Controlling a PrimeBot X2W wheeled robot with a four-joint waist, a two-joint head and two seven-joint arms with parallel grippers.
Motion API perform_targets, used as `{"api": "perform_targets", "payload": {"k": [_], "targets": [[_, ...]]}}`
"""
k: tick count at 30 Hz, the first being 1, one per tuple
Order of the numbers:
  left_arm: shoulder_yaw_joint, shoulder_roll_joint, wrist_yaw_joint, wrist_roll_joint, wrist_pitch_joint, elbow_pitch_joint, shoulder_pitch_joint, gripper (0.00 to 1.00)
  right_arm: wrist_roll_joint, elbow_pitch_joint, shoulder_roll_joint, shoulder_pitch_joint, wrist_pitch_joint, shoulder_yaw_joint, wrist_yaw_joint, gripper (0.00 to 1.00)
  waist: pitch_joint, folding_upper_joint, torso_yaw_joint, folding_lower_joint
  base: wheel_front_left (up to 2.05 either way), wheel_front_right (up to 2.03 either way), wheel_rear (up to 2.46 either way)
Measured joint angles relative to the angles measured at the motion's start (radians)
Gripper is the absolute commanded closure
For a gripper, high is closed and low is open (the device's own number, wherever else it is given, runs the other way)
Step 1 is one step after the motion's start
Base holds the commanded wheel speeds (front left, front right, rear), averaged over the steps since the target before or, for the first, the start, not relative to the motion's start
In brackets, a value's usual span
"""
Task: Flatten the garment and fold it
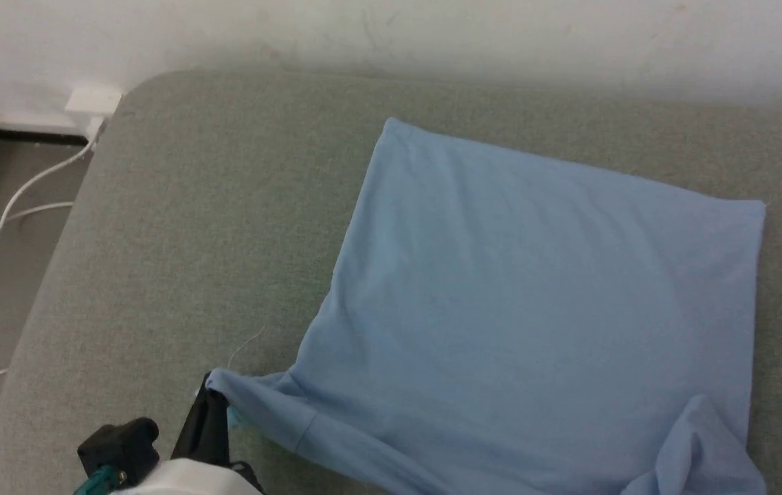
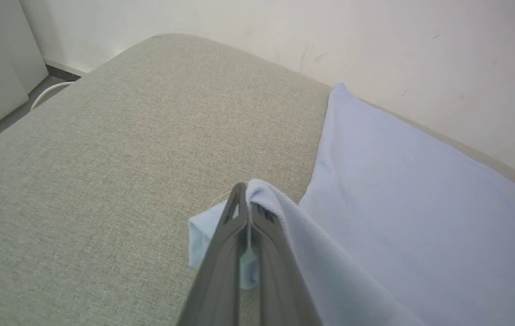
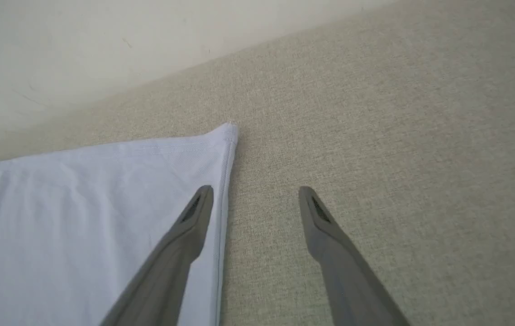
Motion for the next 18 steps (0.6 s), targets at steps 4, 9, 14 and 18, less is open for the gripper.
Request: {"api": "perform_targets", "payload": {"k": [4,9,14,18], "targets": [[-0.02,-0.016,-0.026,0.008,-0.011,-0.015,-0.056,1.0,0.007,0.136,-0.06,-0.154,0.124,0.04,0.0,0.0,0.055,0.0,0.025,0.0001,0.0,0.0,0.0],[-0.037,-0.019,-0.035,0.037,-0.026,-0.02,-0.106,1.0,0.026,0.236,-0.095,-0.31,0.243,0.082,0.0,0.0,0.127,0.0,0.053,0.0002,0.0,0.0,0.0],[-0.045,-0.032,-0.042,0.042,-0.036,-0.039,-0.136,1.0,0.014,0.314,-0.127,-0.388,0.314,0.099,0.0,0.0,0.189,0.0,0.079,0.0001,0.0,0.0,0.0],[-0.048,-0.041,-0.044,0.041,-0.044,-0.041,-0.147,1.0,-0.001,0.367,-0.15,-0.441,0.405,0.095,0.0,0.0,0.221,0.0,0.101,-0.0003,0.0,0.0,0.0]]}}
